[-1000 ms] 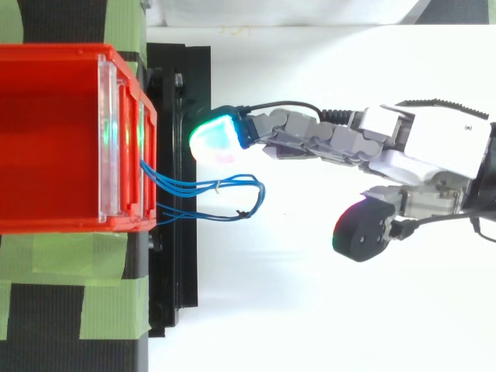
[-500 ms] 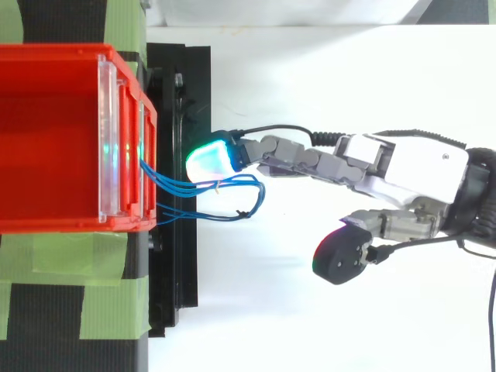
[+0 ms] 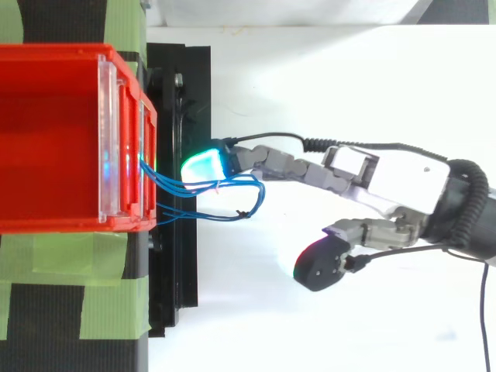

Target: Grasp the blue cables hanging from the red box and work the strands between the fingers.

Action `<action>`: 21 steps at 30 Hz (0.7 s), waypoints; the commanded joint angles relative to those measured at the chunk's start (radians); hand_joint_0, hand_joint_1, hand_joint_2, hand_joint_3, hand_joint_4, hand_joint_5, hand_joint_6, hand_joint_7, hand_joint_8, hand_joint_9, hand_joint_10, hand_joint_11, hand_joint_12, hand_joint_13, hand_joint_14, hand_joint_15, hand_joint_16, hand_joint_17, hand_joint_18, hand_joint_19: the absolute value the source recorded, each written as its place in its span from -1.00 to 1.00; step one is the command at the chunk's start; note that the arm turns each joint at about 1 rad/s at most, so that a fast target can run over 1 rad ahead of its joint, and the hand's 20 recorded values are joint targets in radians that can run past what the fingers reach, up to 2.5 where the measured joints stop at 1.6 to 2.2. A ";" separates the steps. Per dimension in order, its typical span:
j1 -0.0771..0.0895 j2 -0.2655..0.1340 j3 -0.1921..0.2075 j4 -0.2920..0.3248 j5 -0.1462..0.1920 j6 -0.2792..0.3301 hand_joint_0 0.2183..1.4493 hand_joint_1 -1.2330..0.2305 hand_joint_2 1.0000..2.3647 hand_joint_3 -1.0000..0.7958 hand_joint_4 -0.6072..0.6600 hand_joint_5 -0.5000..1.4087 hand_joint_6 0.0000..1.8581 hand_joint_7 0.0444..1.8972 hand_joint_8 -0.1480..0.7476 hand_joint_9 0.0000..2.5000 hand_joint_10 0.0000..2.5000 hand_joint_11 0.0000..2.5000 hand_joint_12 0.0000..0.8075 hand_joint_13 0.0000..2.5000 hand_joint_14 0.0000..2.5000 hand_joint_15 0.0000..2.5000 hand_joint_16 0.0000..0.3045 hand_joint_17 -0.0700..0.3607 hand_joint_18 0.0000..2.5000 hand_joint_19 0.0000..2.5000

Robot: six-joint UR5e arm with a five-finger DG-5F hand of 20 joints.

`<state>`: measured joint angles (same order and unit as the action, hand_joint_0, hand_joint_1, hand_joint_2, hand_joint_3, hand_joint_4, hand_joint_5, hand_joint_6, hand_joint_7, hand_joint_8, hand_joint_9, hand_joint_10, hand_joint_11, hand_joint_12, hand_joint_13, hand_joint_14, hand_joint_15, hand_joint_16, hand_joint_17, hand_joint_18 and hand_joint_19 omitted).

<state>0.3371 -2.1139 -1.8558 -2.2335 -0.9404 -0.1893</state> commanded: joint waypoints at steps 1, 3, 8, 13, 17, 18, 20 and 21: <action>0.000 -0.018 0.029 0.005 0.000 0.036 -0.32 0.13 -1.00 -1.00 0.14 -0.96 -0.99 -0.33 0.02 -1.00 -1.00 -0.89 -0.01 -1.00 -1.00 -0.81 -0.52 0.08 -1.00 -0.71; 0.000 -0.018 0.040 -0.052 -0.006 0.039 -0.32 0.13 -1.00 -1.00 0.15 -0.96 -0.99 -0.33 0.02 -0.99 -1.00 -0.89 -0.01 -1.00 -1.00 -0.81 -0.52 0.09 -1.00 -0.71; 0.000 -0.018 0.044 -0.081 -0.008 0.056 -0.32 0.13 -1.00 -1.00 0.15 -0.96 -0.99 -0.33 0.02 -0.99 -1.00 -0.88 -0.01 -1.00 -1.00 -0.81 -0.52 0.09 -1.00 -0.71; 0.000 -0.018 0.046 -0.080 -0.008 0.067 -0.32 0.13 -1.00 -1.00 0.15 -0.96 -0.99 -0.33 0.03 -0.99 -1.00 -0.88 -0.01 -1.00 -0.99 -0.80 -0.52 0.08 -1.00 -0.70; 0.000 -0.018 0.044 -0.071 -0.008 0.067 -0.31 0.13 -1.00 -1.00 0.15 -0.96 -0.99 -0.33 0.03 -0.98 -1.00 -0.87 0.00 -1.00 -0.99 -0.79 -0.52 0.09 -1.00 -0.70; 0.000 -0.017 0.046 -0.066 -0.008 0.067 -0.31 0.13 -1.00 -1.00 0.15 -0.96 -0.99 -0.33 0.03 -0.98 -1.00 -0.87 0.00 -1.00 -0.99 -0.79 -0.52 0.09 -1.00 -0.70; 0.000 -0.017 0.046 -0.060 -0.008 0.067 -0.31 0.13 -1.00 -1.00 0.15 -0.96 -0.99 -0.33 0.03 -0.98 -1.00 -0.87 0.00 -1.00 -0.99 -0.80 -0.52 0.09 -1.00 -0.69; 0.000 -0.017 0.046 -0.058 -0.008 0.067 -0.31 0.13 -1.00 -1.00 0.15 -0.96 -0.99 -0.33 0.03 -0.98 -1.00 -0.87 0.00 -1.00 -0.99 -0.79 -0.52 0.08 -1.00 -0.70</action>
<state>0.3374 -2.1313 -1.8107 -2.2997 -0.9480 -0.1230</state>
